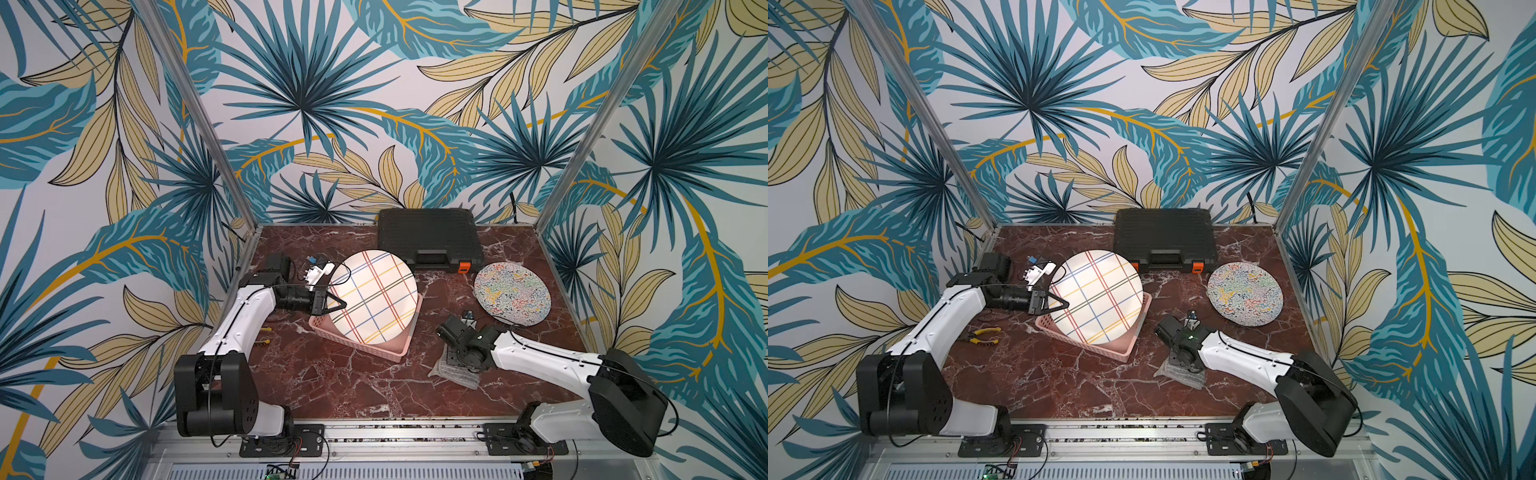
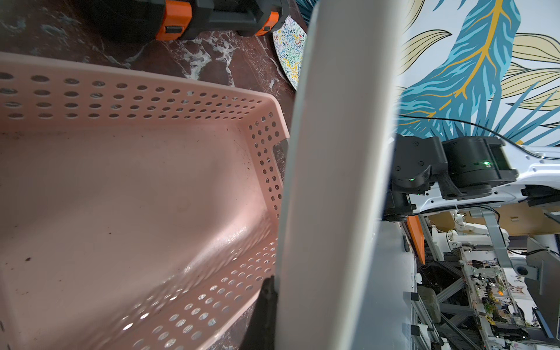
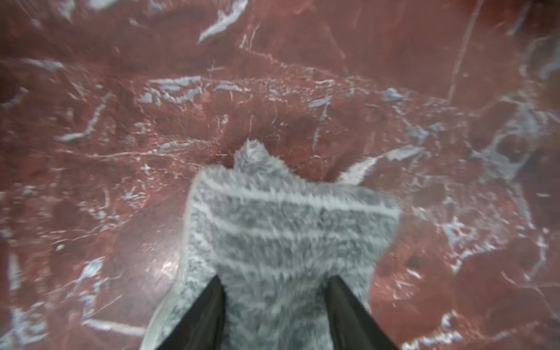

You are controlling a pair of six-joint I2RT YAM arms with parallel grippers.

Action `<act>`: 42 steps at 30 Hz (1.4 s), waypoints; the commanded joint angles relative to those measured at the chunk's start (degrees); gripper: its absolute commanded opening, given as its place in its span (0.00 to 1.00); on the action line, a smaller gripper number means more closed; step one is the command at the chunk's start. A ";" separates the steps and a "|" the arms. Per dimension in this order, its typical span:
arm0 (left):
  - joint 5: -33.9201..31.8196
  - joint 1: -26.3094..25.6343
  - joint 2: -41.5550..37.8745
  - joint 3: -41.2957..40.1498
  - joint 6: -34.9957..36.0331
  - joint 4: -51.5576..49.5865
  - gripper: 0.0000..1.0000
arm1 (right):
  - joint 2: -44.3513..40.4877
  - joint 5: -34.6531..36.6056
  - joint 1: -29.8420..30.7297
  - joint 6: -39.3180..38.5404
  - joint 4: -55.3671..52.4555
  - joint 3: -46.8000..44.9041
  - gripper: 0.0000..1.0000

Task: Wipe the wet plate dry
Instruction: Pick up the towel at the center of the board, then wipe the plate with towel.

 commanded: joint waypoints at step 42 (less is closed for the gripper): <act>6.81 -1.09 -2.07 3.52 9.64 -7.77 0.00 | 16.58 6.41 0.78 -27.22 9.50 47.35 0.00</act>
